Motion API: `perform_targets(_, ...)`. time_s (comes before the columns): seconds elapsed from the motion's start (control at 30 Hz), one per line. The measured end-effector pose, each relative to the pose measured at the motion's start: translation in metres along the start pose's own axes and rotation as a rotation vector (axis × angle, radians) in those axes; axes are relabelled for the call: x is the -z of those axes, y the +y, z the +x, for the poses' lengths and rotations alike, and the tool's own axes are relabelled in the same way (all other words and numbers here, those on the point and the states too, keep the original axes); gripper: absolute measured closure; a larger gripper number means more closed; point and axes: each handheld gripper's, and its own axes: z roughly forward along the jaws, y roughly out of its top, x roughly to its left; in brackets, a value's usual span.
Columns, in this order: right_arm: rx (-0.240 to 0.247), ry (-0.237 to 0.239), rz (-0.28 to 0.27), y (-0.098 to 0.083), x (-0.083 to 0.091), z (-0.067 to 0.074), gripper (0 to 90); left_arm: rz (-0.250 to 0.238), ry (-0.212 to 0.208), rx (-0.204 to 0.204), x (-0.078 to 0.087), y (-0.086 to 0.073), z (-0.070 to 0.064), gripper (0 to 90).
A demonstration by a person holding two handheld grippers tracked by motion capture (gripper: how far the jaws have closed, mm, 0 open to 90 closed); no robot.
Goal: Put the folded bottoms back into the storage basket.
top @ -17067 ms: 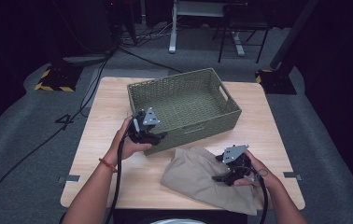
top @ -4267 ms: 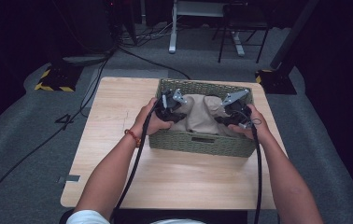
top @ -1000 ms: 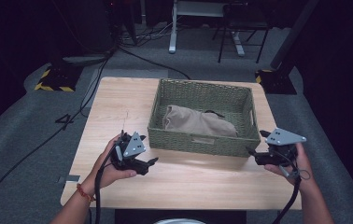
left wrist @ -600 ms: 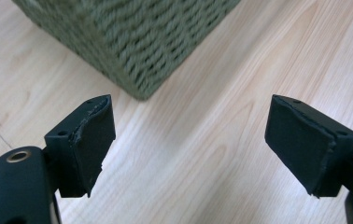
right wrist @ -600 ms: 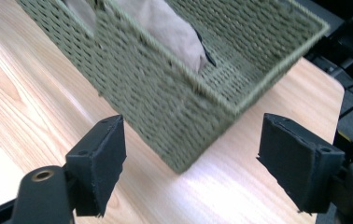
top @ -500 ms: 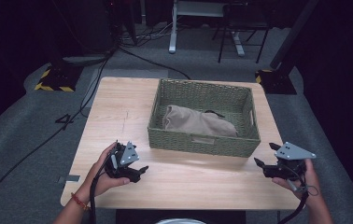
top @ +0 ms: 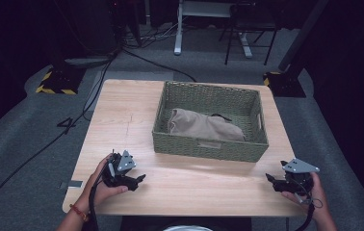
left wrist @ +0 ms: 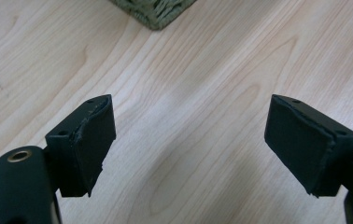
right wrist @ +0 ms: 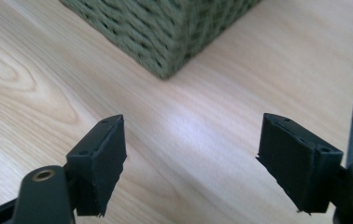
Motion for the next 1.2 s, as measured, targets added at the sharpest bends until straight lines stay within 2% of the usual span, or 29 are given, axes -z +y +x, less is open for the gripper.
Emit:
perform_targets(0.13,-0.038,0.005,0.002,-0.011,-0.004,-0.004,23.0,0.004,-0.011,0.027,-0.001,-0.006,0.003,17.4)
perform_targets(0.23,-0.092,0.015,-0.002,-0.021,-0.007,-0.009,22.6,0.026,0.001,0.026,-0.004,-0.012,0.004,17.4)
perform_targets(0.27,-0.13,0.025,-0.005,-0.027,-0.009,-0.012,22.0,0.03,-0.013,0.034,-0.004,-0.014,0.005,17.6)
perform_targets(0.3,-0.13,0.025,-0.005,-0.027,-0.009,-0.012,22.0,0.028,-0.025,0.045,-0.005,-0.016,0.005,17.6)
perform_targets(0.33,-0.173,0.041,-0.025,-0.032,-0.01,-0.015,22.2,0.033,-0.031,0.055,-0.005,-0.021,0.006,17.1)
perform_targets(0.37,-0.173,0.041,-0.025,-0.032,-0.01,-0.015,22.2,0.033,-0.031,0.055,-0.005,-0.021,0.006,16.9)
perform_targets(0.4,-0.198,0.05,-0.035,-0.035,-0.01,-0.016,21.6,0.025,-0.04,0.061,-0.005,-0.023,0.007,16.9)
perform_targets(0.43,-0.214,0.048,-0.034,-0.036,-0.011,-0.017,19.9,0.016,-0.048,0.084,-0.004,-0.026,0.008,16.8)
perform_targets(0.53,-0.224,0.041,-0.03,-0.036,-0.011,-0.017,19.4,0.003,-0.065,0.117,-0.005,-0.03,0.011,16.9)
perform_targets(0.57,-0.234,0.052,-0.024,-0.036,-0.011,-0.018,18.9,-0.027,-0.084,0.123,-0.005,-0.035,0.011,15.6)
perform_targets(1.2,-0.241,0.055,-0.021,-0.036,-0.011,-0.018,18.5,-0.028,-0.082,0.126,-0.006,-0.035,0.011,14.7)
